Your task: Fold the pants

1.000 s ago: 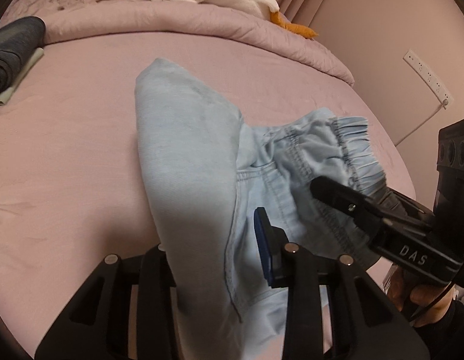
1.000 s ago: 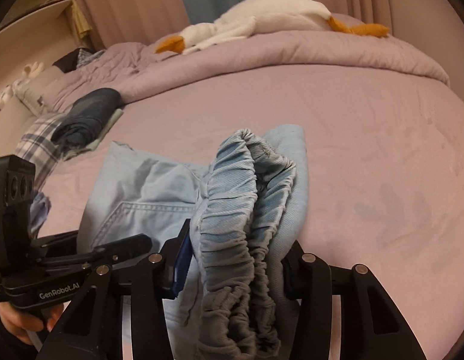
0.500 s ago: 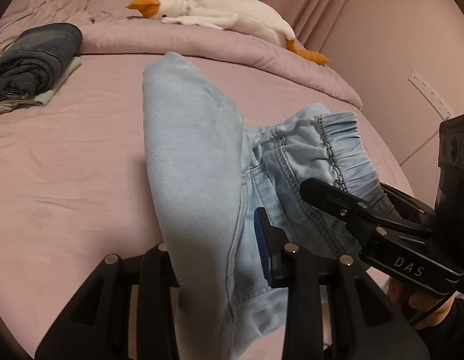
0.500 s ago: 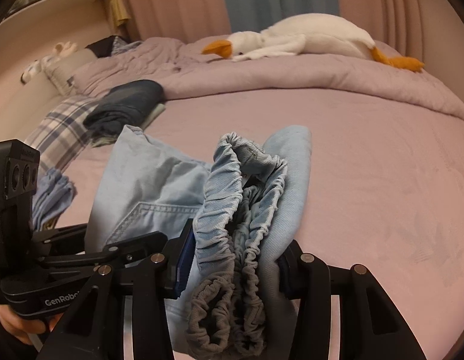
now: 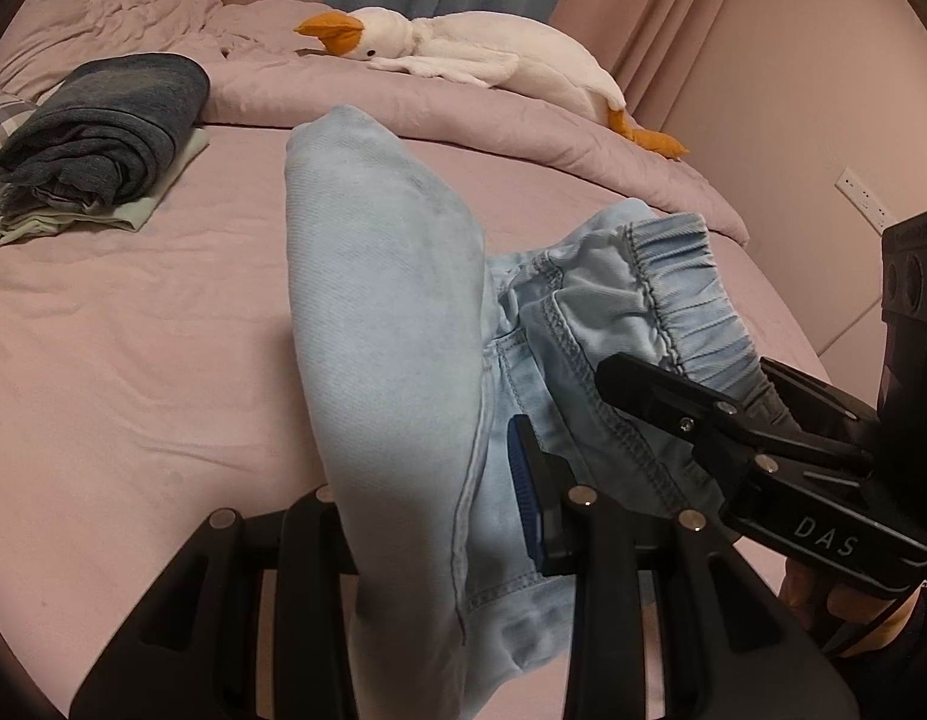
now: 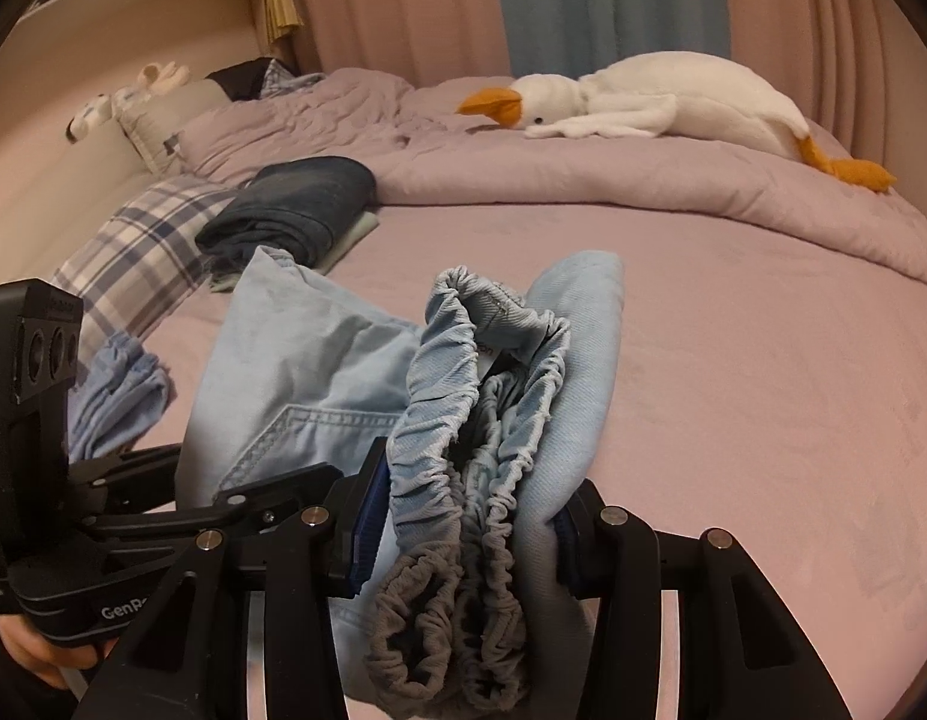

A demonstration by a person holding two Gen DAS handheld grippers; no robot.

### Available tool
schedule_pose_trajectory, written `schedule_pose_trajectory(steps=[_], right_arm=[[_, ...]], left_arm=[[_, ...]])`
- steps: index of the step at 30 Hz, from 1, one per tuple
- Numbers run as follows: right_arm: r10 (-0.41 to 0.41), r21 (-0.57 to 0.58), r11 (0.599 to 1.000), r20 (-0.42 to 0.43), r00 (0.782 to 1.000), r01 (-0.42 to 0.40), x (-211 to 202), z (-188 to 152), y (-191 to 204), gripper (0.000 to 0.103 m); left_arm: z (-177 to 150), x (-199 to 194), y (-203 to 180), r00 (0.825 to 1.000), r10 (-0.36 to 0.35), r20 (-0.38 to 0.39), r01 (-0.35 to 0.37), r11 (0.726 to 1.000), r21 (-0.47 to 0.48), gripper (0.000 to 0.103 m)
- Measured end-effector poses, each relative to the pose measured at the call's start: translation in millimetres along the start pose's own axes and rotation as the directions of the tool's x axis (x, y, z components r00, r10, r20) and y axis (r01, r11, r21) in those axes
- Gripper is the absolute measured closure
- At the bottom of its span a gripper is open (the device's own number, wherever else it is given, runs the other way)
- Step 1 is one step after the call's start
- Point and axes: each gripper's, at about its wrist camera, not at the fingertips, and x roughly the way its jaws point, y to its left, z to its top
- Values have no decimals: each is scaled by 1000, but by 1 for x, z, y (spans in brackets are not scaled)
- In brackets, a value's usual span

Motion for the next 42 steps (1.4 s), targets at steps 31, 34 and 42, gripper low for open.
schedule_pose_trajectory(steps=[31,34,42], right_arm=[[9,36,999,-52,999,-7,53,22,5,54],[8,46,999,-64,998,-5,57,22,1,54],[21,123,992,-107,994,-8,71,17,-19,54]], left_arm=[[25,45,31,998,24,-53,-25,1000,-17,71],[25,49,34,998,32,-62,-33,999,-15,71],[21,64,50,987,125,-97,-125,992,-1,64]])
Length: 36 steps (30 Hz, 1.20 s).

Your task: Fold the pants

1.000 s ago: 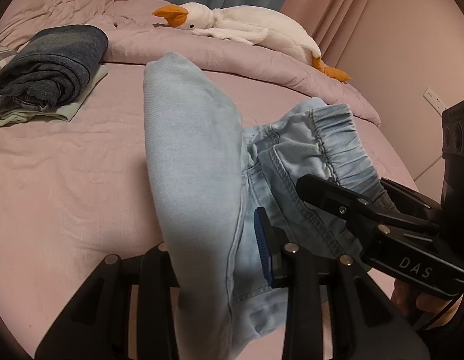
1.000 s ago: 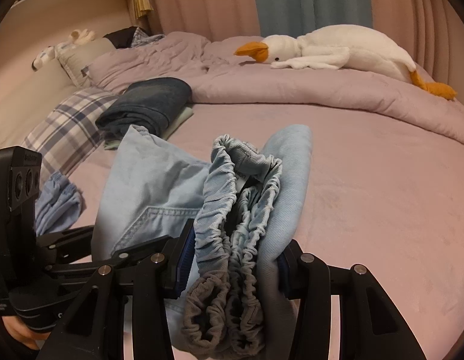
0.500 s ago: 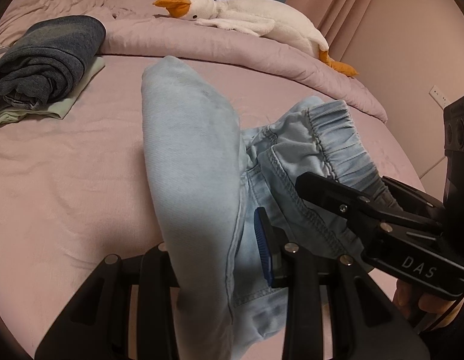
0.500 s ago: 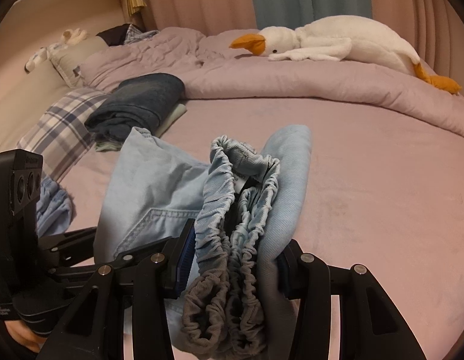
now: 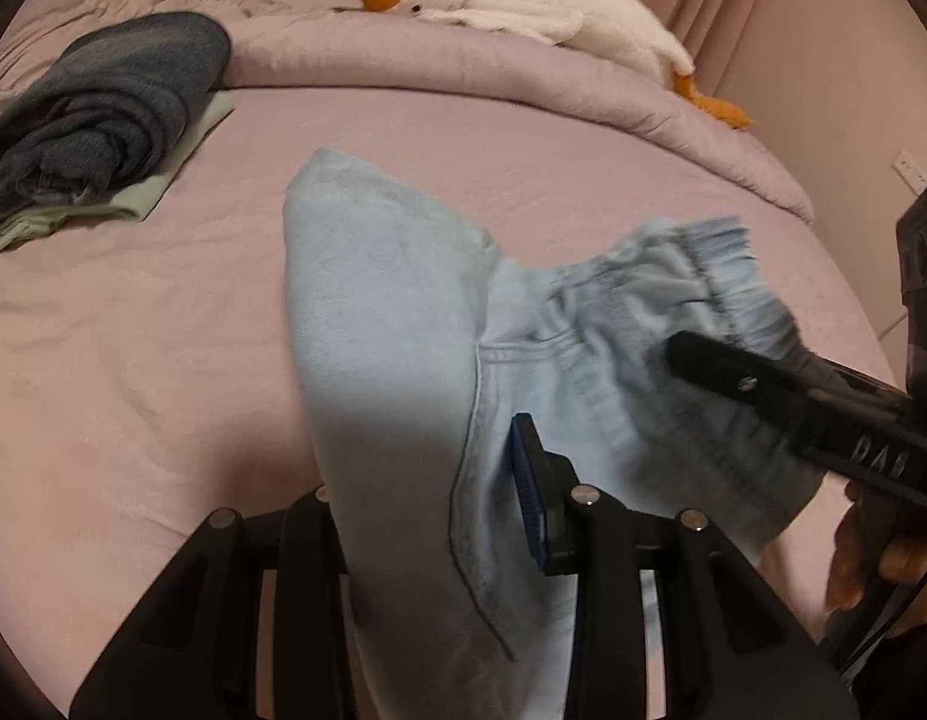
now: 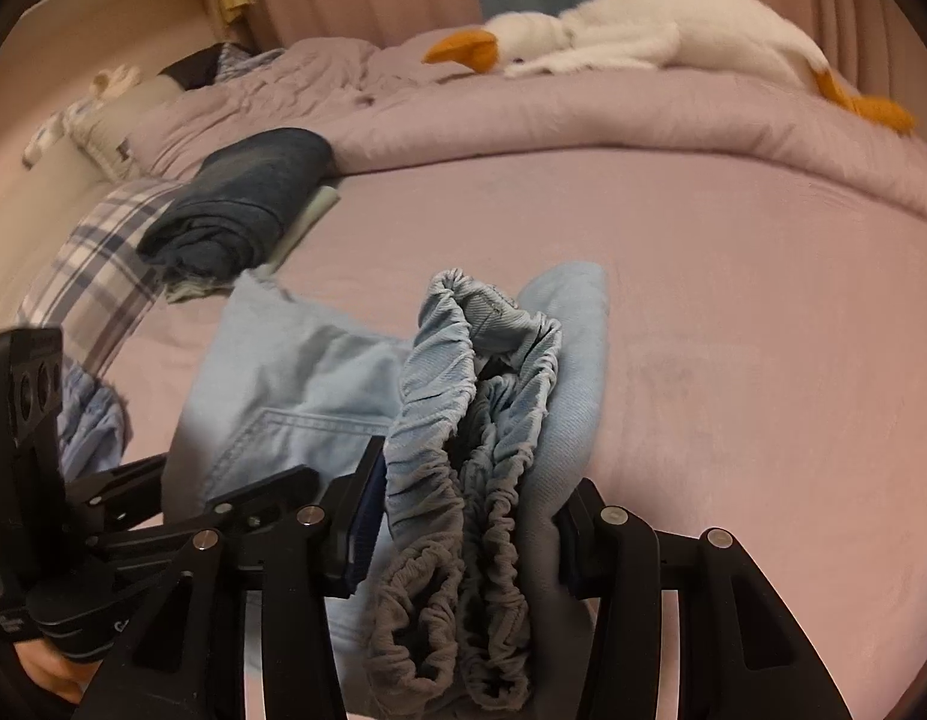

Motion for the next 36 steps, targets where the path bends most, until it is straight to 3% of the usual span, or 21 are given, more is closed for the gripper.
schedule_pose_trajectory(steps=[2,4,6,8,10,24,29,36], right_arm=[[7,45,999,-16,1000,-6,4,-1,-11,54],[5,84,996,-41,999,-2,9,-4,-22,50],[-9,117,993,-65,998,16,13,-7,-34,40],[-10,146,989,-81,997,22,16,-12,-45,30],[-1,167,986,-80,997,14,17,-16,-53,26],[-61,29,998,-56,997,63,-13,-32,-30,26],[-148,-95,986,-86,985,140,-12,-52,-21,26],[-127,-21,992,-106,986,125,-14,-55,-37,26]], left_arm=[[-2,4,7,1000,16,-14,-16,1000,-9,61],[-4,7,11,999,34,-22,-34,999,-9,51],[-7,9,14,997,81,-20,-81,997,5,29],[-11,12,21,995,100,-18,-100,995,-6,21],[-12,11,27,995,97,-16,-97,995,-23,20],[-46,-21,25,992,127,-13,-128,992,-3,20],[-63,-26,22,993,120,-20,-120,993,3,20],[-74,-34,17,992,125,-21,-125,992,7,20]])
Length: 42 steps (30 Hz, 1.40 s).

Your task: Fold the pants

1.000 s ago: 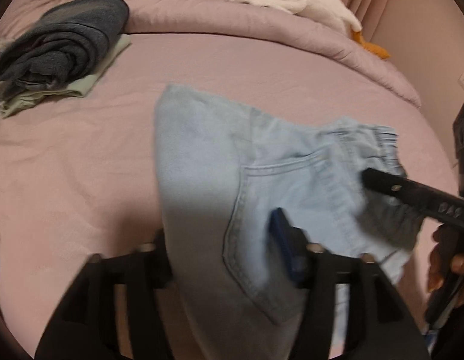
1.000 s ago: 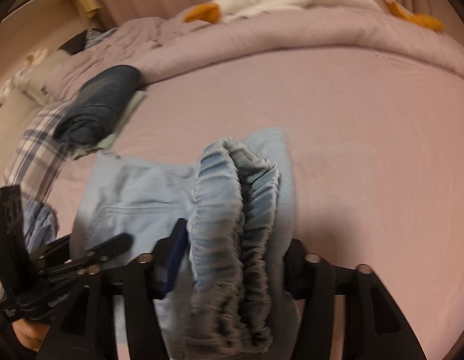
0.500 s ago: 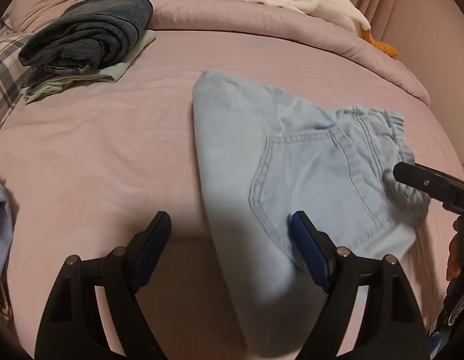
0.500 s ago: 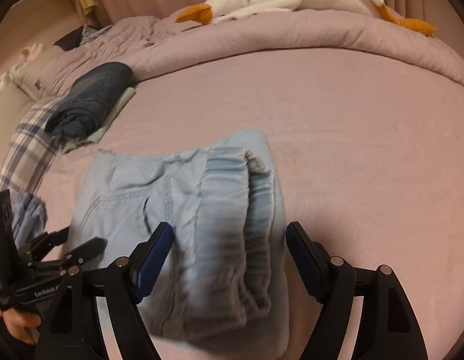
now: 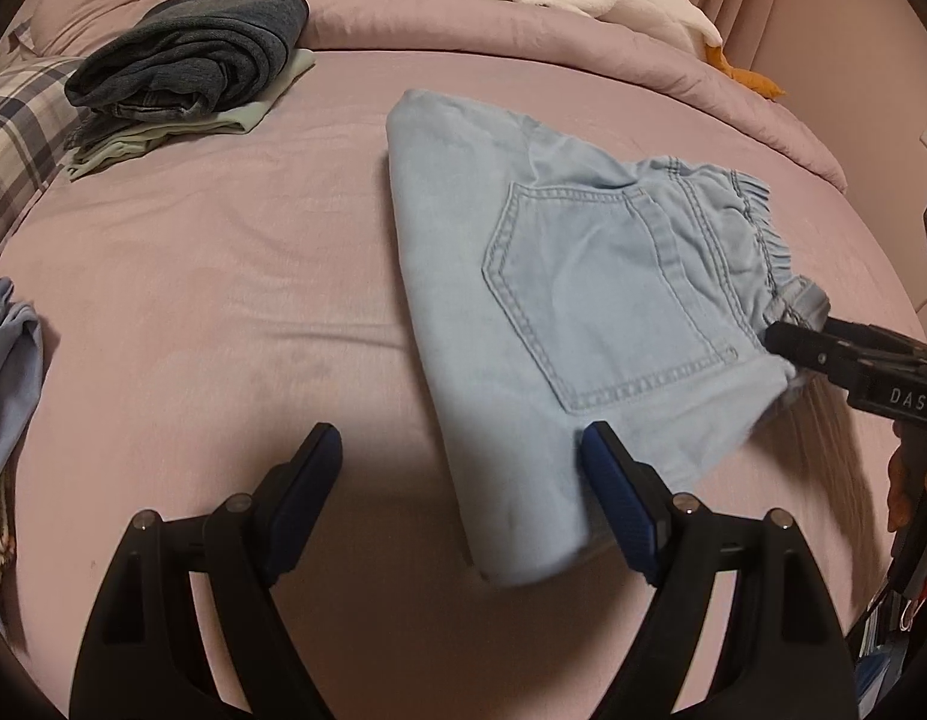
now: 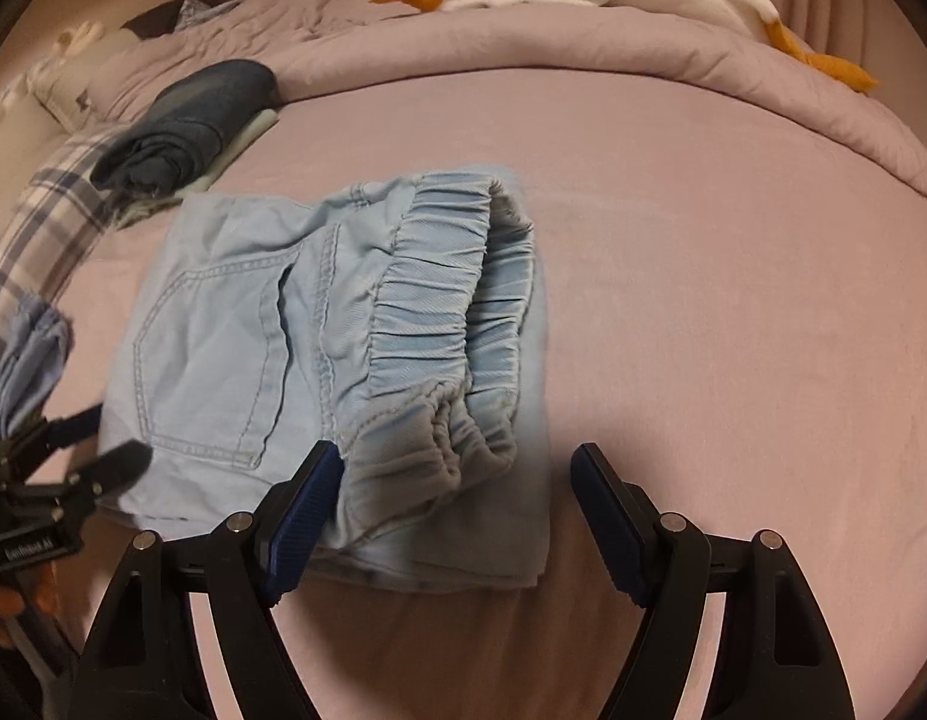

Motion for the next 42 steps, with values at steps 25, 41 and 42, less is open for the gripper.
schedule_pose_trajectory(steps=[25,41,42], right_arm=[[-30,37,999,60,998,28,-42,-27,10,19],[-39,-38,998,149,988,46,-97,-28,34,3],[-39,-39,998,155,987,45,-99,-28,35,3]], left_arm=[[-6,-42,-32,997,49,59,-51,998,28,17],[-4,-98,-50,991,87,97,-86,996,-15,1],[-4,-101,-50,993,77,94,-75,997,-19,1]])
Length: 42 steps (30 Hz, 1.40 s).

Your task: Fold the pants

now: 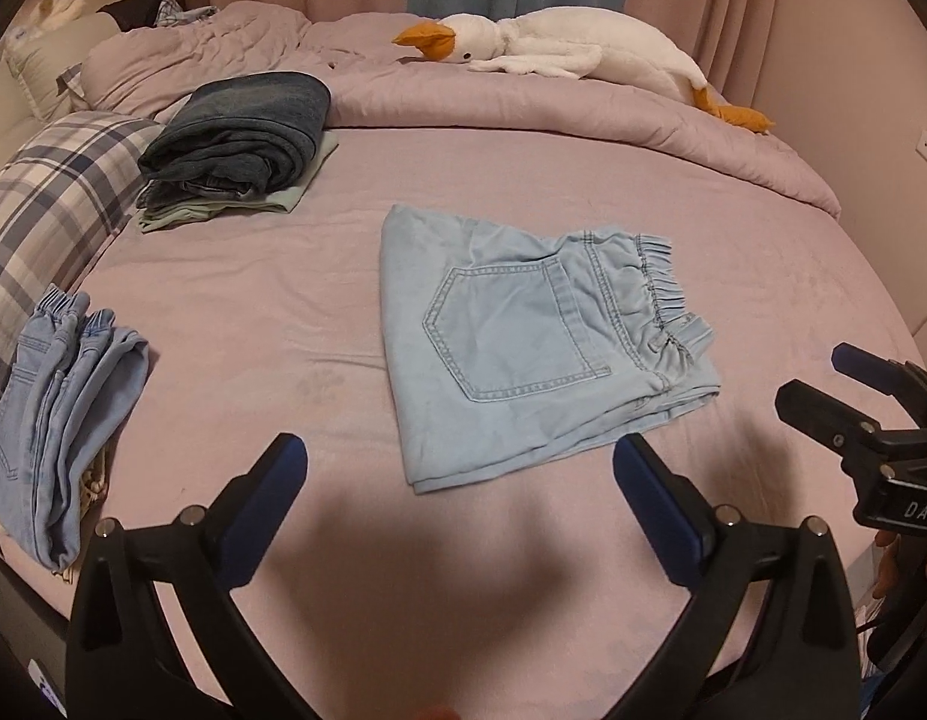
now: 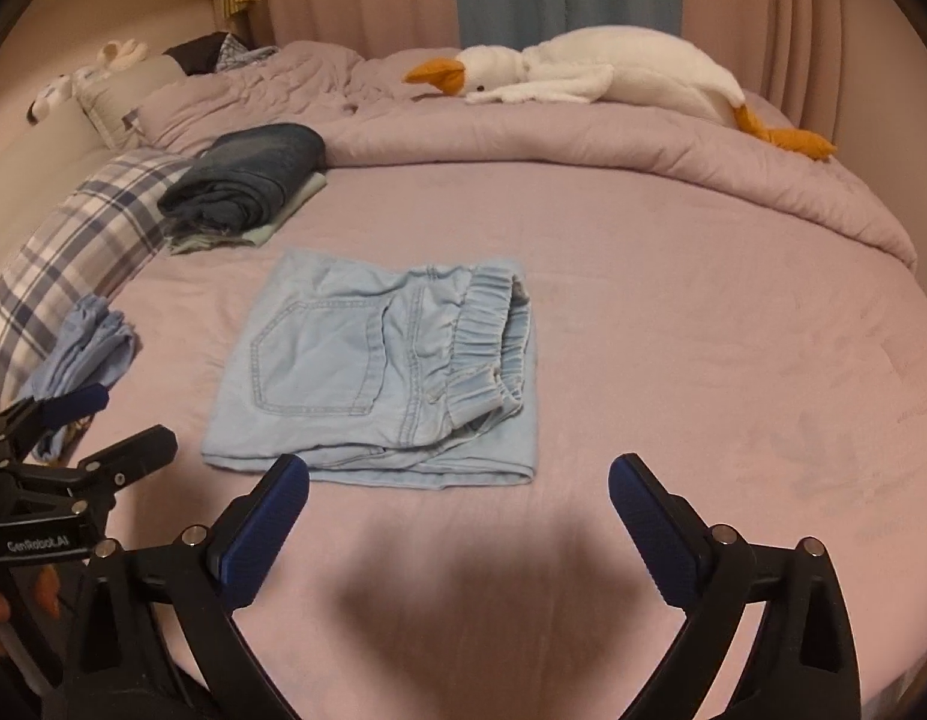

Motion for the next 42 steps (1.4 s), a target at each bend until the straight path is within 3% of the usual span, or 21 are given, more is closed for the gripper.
schedule_pose_trajectory(steps=[4,9,15,22,42], right_arm=[[-4,6,1000,18,1000,4,-7,3,2,3],[0,15,1000,22,1000,0,-11,4,4,3],[10,7,1000,33,999,-10,-18,6,12,3],[15,19,1000,-1,1000,-15,-4,1,12,3],[16,22,1000,-12,1000,-16,-3,1,9,3]], left_arm=[[0,-7,0,1000,-28,0,28,999,-18,1],[1,-16,-5,996,82,36,-82,996,15,1],[0,-22,-6,995,86,47,-87,996,19,0],[-6,-5,-7,995,97,-9,-97,995,13,0],[-5,-5,-11,996,90,0,-90,996,24,0]])
